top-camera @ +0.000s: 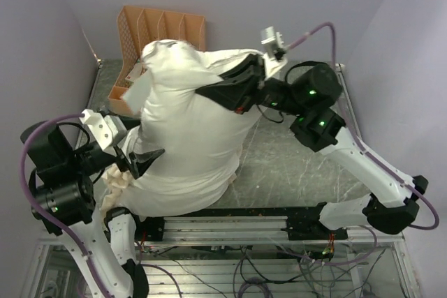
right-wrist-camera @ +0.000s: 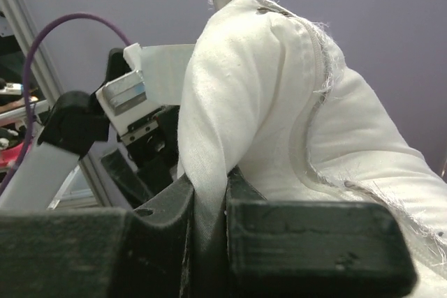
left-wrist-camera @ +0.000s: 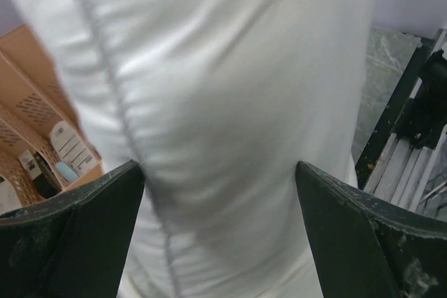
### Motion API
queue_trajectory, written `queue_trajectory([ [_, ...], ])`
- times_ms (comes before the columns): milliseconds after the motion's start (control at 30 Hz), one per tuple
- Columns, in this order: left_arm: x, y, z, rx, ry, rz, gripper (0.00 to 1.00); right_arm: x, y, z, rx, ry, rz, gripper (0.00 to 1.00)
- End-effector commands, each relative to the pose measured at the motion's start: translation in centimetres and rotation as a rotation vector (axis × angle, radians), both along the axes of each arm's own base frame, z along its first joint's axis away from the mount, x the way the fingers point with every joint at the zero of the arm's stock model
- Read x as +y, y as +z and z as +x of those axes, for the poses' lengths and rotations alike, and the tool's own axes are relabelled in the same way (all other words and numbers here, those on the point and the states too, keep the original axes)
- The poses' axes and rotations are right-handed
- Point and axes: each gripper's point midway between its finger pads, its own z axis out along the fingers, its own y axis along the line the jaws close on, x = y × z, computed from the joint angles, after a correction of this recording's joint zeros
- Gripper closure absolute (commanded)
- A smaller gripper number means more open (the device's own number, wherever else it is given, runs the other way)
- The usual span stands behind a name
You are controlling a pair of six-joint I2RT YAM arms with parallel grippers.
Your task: Remove the pillowcase from the pillow
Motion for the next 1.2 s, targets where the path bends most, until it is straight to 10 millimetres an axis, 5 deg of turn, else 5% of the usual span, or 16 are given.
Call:
queue_trajectory([
  [0,-0.3,1.4,0.3,-0.025,0.002,-0.096,0.02,2.7,1.6,0.4,-0.040,-0.128,0.018,1.00],
  [267,2.7,3.8,5.1,-0.036,0.176,-0.183,0.02,3.7,3.2,2.0,-0.052,-0.219,0.042,1.00],
  [533,2.4,6.4,7.0,0.026,0.040,-0.291,0.02,4.3,4.7,2.8,-0.055,-0.241,0.075,1.00],
  [700,1.6,5.1,8.8,0.107,0.015,-0.279,0.02,3.9,5.0,4.3,-0.018,-0.310,0.126,1.00],
  [900,-2.0,2.0,10.7,0.213,-0.007,-0.277,0.00,5.4,4.5,3.5,-0.032,-0.230,0.101,1.00],
  [1000,-2.9,0.6,10.3,0.237,-0.050,-0.234,0.20,5.7,3.8,3.2,-0.031,-0.209,0.073,1.00],
  [1133,-3.0,0.8,9.8,0.229,-0.062,-0.201,0.85,6.0,2.2,3.5,-0.016,-0.219,0.001,1.00],
  [1167,-2.9,1.1,9.7,0.221,-0.059,-0.198,0.92,5.8,1.8,3.9,0.000,-0.240,-0.013,0.95],
])
